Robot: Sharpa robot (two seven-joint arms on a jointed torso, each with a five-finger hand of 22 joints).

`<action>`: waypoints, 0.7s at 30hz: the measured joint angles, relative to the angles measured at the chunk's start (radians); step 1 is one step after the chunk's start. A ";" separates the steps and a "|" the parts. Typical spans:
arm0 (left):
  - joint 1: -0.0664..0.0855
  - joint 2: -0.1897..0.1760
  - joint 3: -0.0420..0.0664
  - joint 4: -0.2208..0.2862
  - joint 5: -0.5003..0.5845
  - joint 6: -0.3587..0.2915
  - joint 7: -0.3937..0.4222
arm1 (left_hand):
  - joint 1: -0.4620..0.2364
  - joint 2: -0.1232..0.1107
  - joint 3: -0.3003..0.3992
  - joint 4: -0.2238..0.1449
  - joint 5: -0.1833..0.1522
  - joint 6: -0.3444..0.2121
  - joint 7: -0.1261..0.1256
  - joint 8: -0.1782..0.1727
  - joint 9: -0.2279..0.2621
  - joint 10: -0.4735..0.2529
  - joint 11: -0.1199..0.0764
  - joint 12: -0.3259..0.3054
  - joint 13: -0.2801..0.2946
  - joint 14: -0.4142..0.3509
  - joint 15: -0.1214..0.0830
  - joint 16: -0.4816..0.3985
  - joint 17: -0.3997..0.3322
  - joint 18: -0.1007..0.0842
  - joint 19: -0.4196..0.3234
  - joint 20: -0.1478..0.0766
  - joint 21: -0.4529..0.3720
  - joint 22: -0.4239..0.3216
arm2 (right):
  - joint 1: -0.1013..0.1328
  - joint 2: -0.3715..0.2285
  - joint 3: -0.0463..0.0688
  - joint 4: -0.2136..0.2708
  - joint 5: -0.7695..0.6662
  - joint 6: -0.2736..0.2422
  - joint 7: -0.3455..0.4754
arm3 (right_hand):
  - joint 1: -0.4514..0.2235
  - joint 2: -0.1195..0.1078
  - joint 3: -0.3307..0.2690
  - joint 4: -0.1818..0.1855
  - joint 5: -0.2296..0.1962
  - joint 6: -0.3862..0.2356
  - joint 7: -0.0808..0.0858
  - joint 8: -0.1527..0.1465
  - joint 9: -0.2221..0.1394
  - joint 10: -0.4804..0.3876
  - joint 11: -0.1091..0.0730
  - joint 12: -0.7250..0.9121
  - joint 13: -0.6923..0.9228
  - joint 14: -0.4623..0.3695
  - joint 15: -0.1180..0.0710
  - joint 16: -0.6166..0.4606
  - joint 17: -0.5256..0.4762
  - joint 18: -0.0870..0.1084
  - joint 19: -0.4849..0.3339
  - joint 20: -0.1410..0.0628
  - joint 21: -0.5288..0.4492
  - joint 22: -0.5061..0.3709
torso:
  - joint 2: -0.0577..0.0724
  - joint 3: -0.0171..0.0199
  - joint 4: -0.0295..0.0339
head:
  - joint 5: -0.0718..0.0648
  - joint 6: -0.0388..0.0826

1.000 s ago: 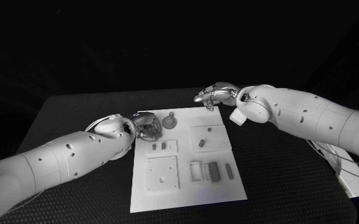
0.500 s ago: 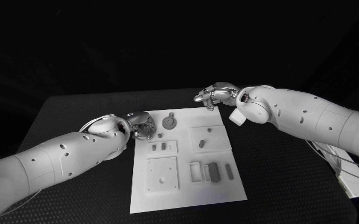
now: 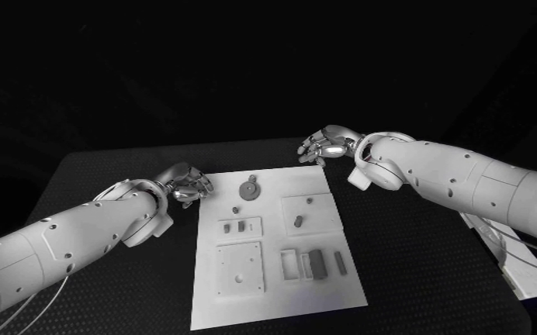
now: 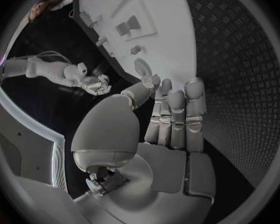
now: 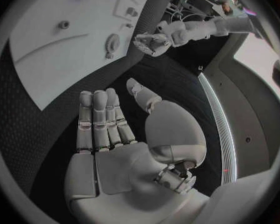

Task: Assemble the parts on the task board

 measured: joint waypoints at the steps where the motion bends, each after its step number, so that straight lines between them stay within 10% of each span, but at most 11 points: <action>1: 0.001 -0.007 0.000 0.007 0.030 0.000 0.013 | -0.010 -0.002 -0.004 0.001 0.000 -0.004 0.004 0.000 0.000 -0.006 0.006 0.000 -0.003 -0.016 0.005 -0.016 -0.007 0.000 -0.019 0.003 -0.015 -0.007 | 0.000 -0.004 0.000 0.004 -0.023 -0.006 0.000 | 0.008 0.000 0.000 0.000 0.000 0.004 0.003 0.000 -0.001 0.003 0.003 -0.048 -0.033 0.010 0.002 -0.006 -0.008 0.000 0.005 0.001 0.000 -0.003 | 0.000 0.0000 0.0003 | -0.001 0.002; 6: 0.017 -0.036 0.002 0.045 0.169 0.003 0.077 | -0.040 -0.002 -0.020 -0.004 0.000 -0.022 0.007 0.000 0.000 -0.051 0.037 -0.022 -0.020 -0.109 0.034 -0.138 -0.061 0.000 -0.126 0.031 -0.125 -0.068 | 0.000 -0.040 -0.009 0.044 -0.147 -0.039 -0.001 | 0.027 -0.004 0.000 0.000 0.000 -0.015 -0.005 -0.009 -0.015 -0.002 0.027 -0.253 -0.164 0.048 0.023 -0.012 -0.026 0.000 0.036 -0.012 -0.002 -0.006 | -0.001 0.0000 0.0017 | -0.005 0.009; 10: 0.028 -0.062 0.002 0.078 0.288 0.013 0.119 | -0.070 -0.003 -0.022 -0.005 0.004 -0.041 0.007 -0.006 0.000 -0.098 0.074 -0.060 -0.047 -0.248 0.103 -0.330 -0.143 0.021 -0.282 0.090 -0.292 -0.178 | -0.001 -0.067 -0.022 0.086 -0.263 -0.067 -0.008 | 0.035 -0.012 0.000 0.000 0.000 -0.010 -0.008 -0.006 -0.028 0.050 0.037 -0.404 -0.261 0.087 0.030 -0.012 -0.035 -0.001 0.069 -0.025 0.009 -0.006 | -0.001 0.0002 0.0031 | -0.001 0.017; 14: 0.030 -0.082 0.002 0.099 0.396 0.020 0.155 | -0.089 -0.006 -0.044 -0.027 0.004 -0.057 0.006 -0.006 0.003 -0.121 0.079 -0.088 -0.075 -0.313 0.163 -0.478 -0.198 0.043 -0.354 0.151 -0.406 -0.273 | -0.008 -0.092 -0.025 0.132 -0.387 -0.088 -0.020 | 0.036 -0.013 0.000 0.000 0.000 -0.008 -0.010 -0.005 -0.047 0.113 0.035 -0.502 -0.323 0.125 0.024 -0.024 -0.054 -0.014 0.104 -0.037 0.012 -0.013 | -0.002 -0.0001 0.0034 | 0.010 0.030; 21: 0.030 -0.088 0.002 0.121 0.500 0.023 0.203 | -0.097 -0.003 -0.083 -0.050 0.004 -0.083 0.008 -0.012 -0.002 -0.158 0.081 -0.103 -0.128 -0.343 0.194 -0.617 -0.239 0.033 -0.399 0.186 -0.499 -0.360 | -0.016 -0.123 -0.047 0.194 -0.541 -0.101 -0.049 | 0.036 -0.013 0.000 0.000 0.000 0.020 -0.014 0.009 -0.061 0.189 0.013 -0.575 -0.364 0.177 0.008 -0.047 -0.070 -0.019 0.139 -0.055 0.003 -0.022 | -0.001 -0.0019 0.0025 | 0.021 0.032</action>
